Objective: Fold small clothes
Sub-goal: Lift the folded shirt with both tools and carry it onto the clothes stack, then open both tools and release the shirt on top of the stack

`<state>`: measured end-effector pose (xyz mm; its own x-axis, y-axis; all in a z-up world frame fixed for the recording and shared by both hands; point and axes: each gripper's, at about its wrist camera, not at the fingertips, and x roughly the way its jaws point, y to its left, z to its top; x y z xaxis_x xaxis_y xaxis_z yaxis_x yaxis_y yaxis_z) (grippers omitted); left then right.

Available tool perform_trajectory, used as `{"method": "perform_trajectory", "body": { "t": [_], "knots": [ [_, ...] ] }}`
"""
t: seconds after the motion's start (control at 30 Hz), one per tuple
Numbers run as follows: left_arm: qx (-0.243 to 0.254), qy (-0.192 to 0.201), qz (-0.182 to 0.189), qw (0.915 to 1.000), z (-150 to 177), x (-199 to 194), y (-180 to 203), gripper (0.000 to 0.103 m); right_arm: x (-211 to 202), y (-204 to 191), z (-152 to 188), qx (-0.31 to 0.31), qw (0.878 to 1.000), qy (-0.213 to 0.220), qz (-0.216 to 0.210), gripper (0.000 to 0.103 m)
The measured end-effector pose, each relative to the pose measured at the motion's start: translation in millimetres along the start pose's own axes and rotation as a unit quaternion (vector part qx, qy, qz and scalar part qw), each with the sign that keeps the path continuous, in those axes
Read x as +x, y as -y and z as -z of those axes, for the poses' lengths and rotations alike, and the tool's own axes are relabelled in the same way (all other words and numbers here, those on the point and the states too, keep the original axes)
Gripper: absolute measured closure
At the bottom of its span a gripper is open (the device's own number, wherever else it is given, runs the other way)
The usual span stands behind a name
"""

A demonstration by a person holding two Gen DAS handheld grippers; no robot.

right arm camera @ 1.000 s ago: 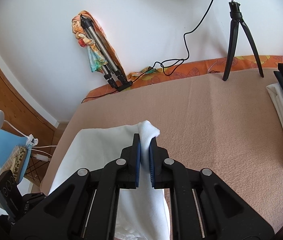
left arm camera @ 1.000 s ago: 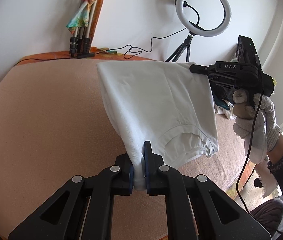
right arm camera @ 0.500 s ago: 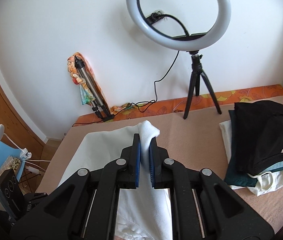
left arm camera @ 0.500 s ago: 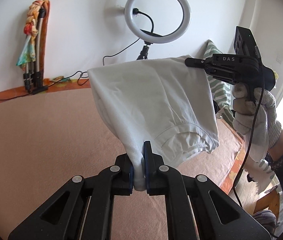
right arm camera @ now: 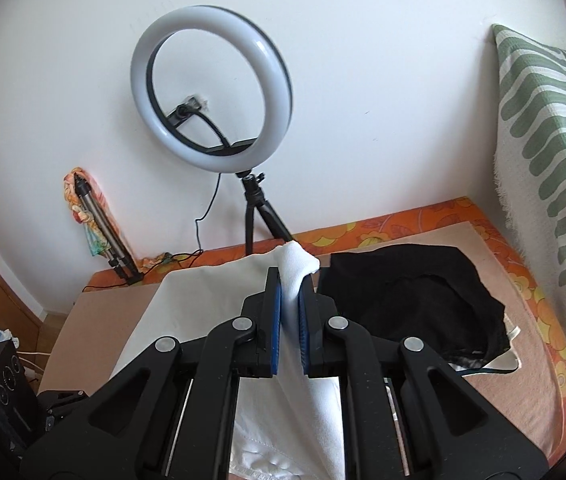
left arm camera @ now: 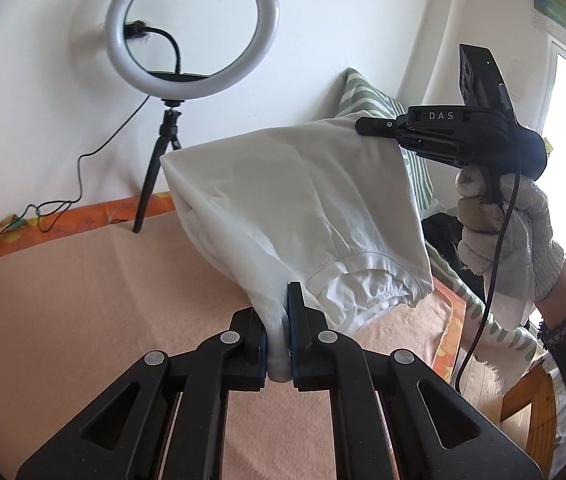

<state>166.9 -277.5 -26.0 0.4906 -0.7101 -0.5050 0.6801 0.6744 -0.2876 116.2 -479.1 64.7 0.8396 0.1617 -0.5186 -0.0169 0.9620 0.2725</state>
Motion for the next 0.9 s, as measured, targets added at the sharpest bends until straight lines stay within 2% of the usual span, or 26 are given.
{"method": "perform_trajectory", "body": {
  "t": [0.23,0.43,0.7,0.9],
  "knots": [
    [0.025,0.004,0.019,0.9995,-29,58,34,0.096,4,67,-33,0.017,0.999,0.02,0.04,0.095],
    [0.044,0.007,0.016,0.9989,-44,98,48,0.096,30,101,-56,0.012,0.998,0.022,0.061,0.095],
    [0.049,-0.01,0.003,0.9987,-52,147,45,0.096,79,130,-66,0.001,0.996,0.007,0.091,0.095],
    [0.051,-0.025,-0.009,0.9984,-51,165,43,0.095,114,143,-64,-0.014,0.992,-0.015,0.122,0.095]
  ]
}}
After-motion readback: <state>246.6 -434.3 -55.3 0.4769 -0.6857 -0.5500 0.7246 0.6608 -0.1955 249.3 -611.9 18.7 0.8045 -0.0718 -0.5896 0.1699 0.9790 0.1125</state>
